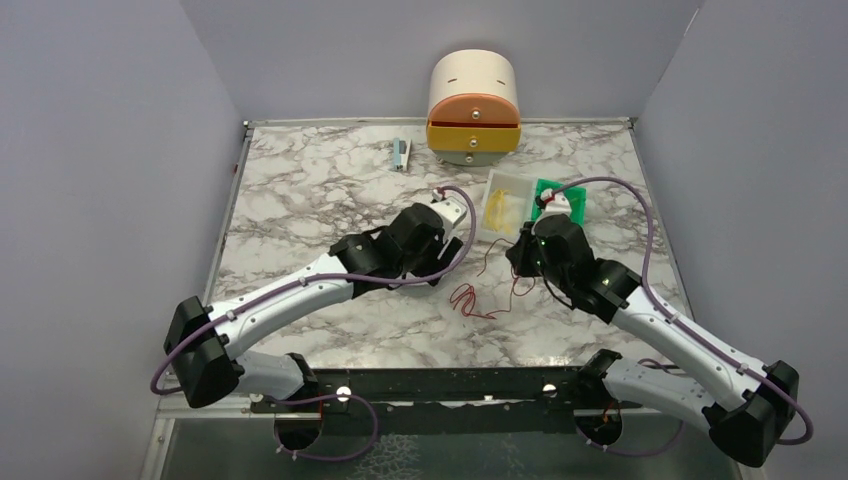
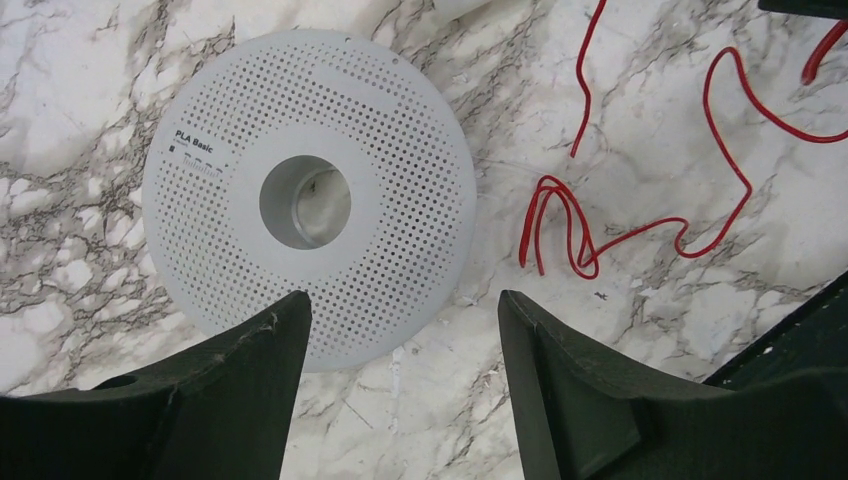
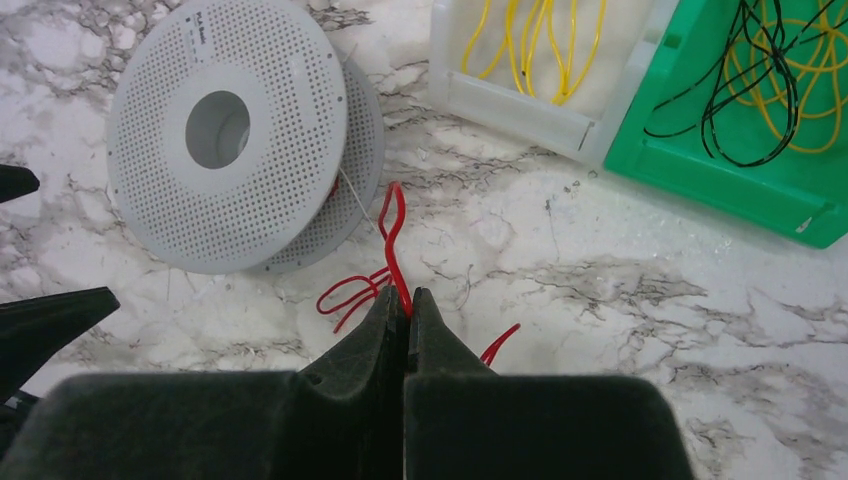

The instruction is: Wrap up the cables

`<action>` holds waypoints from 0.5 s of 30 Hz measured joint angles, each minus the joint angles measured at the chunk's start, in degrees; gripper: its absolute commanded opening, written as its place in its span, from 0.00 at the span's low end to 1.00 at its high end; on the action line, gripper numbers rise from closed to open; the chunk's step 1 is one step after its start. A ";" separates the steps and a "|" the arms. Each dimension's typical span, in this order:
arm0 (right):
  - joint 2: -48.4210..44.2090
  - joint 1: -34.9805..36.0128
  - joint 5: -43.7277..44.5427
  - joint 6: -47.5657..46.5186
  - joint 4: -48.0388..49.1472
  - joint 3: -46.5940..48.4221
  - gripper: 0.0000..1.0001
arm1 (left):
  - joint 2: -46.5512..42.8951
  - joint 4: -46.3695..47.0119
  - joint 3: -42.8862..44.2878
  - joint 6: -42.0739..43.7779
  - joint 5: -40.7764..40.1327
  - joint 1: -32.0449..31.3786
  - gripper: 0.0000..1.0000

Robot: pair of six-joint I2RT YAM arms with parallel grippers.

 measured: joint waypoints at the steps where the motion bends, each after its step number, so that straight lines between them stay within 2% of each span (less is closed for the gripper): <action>1: -0.04 -0.17 -0.02 0.68 0.00 -0.39 0.01 | 0.79 0.00 0.00 0.20 -1.22 -0.72 0.73; 15: -5.60 -0.94 -1.55 5.99 0.00 -7.06 0.01 | 12.35 3.02 -0.46 3.19 -20.39 -9.73 0.78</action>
